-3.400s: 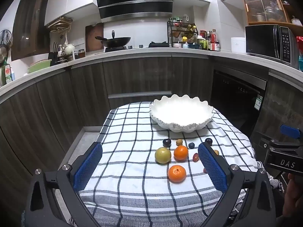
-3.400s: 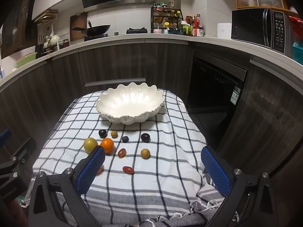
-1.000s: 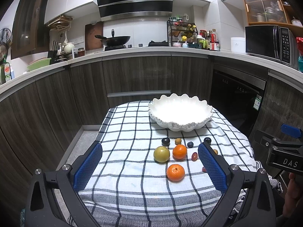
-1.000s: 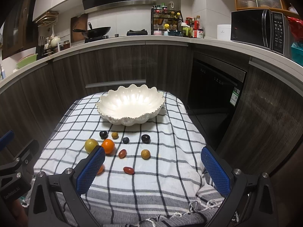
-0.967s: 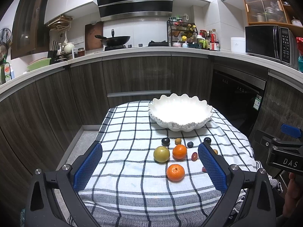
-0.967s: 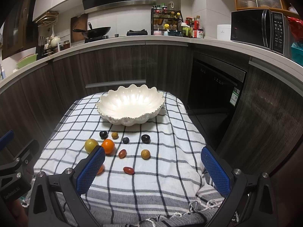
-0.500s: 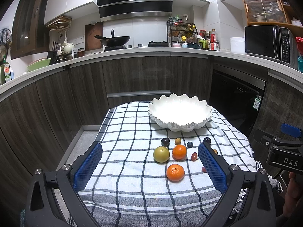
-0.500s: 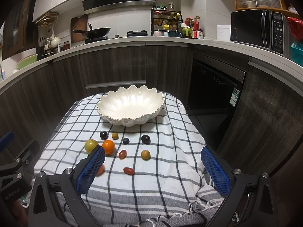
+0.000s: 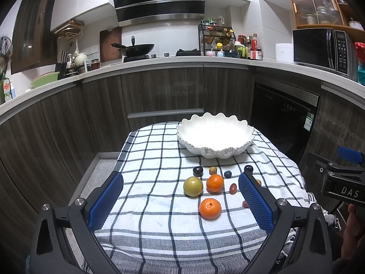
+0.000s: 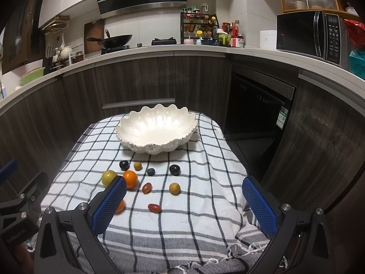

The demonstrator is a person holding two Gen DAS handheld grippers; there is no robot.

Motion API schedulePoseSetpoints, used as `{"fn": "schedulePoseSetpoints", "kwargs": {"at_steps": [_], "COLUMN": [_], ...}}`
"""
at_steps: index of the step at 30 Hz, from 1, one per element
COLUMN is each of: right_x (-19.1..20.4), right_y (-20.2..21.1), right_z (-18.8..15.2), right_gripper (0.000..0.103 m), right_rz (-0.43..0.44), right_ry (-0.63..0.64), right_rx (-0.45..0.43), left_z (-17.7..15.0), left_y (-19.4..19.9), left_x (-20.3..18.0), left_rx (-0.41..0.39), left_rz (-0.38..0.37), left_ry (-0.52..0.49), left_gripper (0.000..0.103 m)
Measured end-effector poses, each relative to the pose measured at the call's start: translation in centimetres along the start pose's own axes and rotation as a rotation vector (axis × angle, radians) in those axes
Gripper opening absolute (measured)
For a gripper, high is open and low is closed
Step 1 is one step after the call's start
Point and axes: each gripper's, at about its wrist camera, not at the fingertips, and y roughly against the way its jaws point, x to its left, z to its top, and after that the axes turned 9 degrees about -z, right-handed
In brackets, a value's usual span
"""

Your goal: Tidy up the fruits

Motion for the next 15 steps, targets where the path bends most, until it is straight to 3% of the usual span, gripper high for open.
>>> {"fn": "schedulePoseSetpoints", "kwargs": {"at_steps": [6, 15], "right_x": [0.2, 1.1], "right_y": [-0.6, -2.2], "right_z": [-0.2, -0.2], "right_gripper": [0.103, 0.103], "right_rz": [0.009, 0.025], "right_ry": [0.002, 0.038], "right_rx": [0.002, -0.005], "left_z": [0.2, 0.4], "left_y": [-1.0, -2.8], "left_x": [-0.2, 0.0], "left_rx": [0.030, 0.070], "left_rz": [-0.032, -0.011], "left_ry": [-0.011, -0.034], "left_gripper": [0.103, 0.103]}}
